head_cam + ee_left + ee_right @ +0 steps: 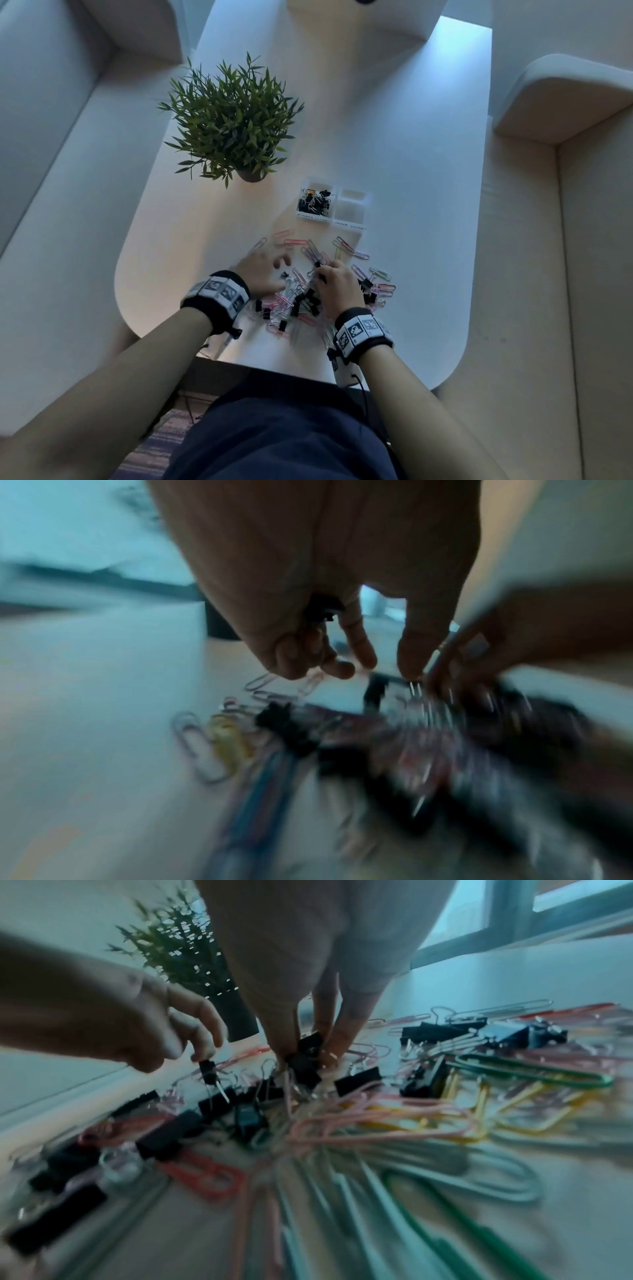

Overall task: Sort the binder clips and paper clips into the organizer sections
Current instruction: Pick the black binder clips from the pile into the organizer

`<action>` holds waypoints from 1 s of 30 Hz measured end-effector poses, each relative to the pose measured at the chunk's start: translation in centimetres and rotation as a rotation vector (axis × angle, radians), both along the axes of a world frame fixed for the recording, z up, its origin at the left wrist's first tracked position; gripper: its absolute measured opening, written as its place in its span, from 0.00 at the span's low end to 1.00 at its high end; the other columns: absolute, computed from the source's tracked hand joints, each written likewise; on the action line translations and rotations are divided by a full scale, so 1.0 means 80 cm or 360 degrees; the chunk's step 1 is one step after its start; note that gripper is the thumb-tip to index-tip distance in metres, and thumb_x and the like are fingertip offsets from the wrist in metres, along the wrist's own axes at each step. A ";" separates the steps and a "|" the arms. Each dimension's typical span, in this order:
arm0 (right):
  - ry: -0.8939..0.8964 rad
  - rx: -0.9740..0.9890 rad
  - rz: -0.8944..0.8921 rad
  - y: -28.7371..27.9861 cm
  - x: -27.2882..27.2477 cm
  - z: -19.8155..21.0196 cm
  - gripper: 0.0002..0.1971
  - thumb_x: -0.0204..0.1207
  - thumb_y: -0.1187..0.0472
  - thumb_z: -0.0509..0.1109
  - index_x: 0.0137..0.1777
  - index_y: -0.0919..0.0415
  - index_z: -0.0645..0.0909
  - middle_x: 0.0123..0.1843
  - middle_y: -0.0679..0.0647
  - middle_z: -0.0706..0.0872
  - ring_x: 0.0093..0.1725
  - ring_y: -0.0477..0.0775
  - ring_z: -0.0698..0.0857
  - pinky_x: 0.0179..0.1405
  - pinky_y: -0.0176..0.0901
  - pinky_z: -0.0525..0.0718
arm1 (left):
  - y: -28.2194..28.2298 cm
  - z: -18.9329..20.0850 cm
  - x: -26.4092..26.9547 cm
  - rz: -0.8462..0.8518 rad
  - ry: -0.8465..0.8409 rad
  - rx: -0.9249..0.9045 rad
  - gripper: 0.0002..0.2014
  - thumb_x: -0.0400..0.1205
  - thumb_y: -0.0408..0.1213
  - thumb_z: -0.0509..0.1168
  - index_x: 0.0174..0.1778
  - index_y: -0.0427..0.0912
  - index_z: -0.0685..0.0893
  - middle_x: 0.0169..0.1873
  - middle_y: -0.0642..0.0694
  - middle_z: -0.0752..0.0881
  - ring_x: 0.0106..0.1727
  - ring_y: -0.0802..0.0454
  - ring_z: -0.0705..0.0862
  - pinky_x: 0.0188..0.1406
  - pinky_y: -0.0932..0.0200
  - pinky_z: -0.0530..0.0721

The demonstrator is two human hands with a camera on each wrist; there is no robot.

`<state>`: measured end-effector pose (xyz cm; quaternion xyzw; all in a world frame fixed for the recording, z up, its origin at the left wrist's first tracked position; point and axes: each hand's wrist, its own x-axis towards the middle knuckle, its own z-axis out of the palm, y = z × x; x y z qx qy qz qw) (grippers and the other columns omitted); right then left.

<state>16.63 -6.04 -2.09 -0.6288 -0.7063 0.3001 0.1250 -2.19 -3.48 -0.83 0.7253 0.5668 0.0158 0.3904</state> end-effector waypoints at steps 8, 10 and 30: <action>0.0215 -0.0078 -0.0312 0.014 0.015 0.005 0.09 0.67 0.72 0.72 0.38 0.57 0.88 0.38 0.55 0.89 0.37 0.50 0.83 0.44 0.41 0.84 | -0.003 -0.011 0.002 -0.0058 0.0067 0.0194 0.05 0.78 0.37 0.65 0.40 0.40 0.81 0.53 0.42 0.81 0.45 0.50 0.79 0.52 0.50 0.82; 0.0278 -0.0059 -0.0349 0.014 0.020 0.005 0.09 0.66 0.72 0.73 0.38 0.57 0.88 0.37 0.53 0.89 0.37 0.50 0.85 0.44 0.44 0.87 | -0.001 -0.012 0.002 0.0064 0.0019 0.0186 0.04 0.77 0.36 0.66 0.39 0.40 0.82 0.48 0.44 0.84 0.42 0.50 0.81 0.56 0.46 0.82; 0.0224 0.0308 -0.0300 0.132 -0.006 0.058 0.22 0.69 0.72 0.71 0.65 0.61 0.80 0.51 0.63 0.89 0.47 0.60 0.87 0.50 0.47 0.85 | 0.166 0.069 0.078 0.0643 -0.0155 -0.0093 0.12 0.77 0.37 0.60 0.48 0.43 0.89 0.49 0.40 0.89 0.50 0.41 0.85 0.55 0.50 0.84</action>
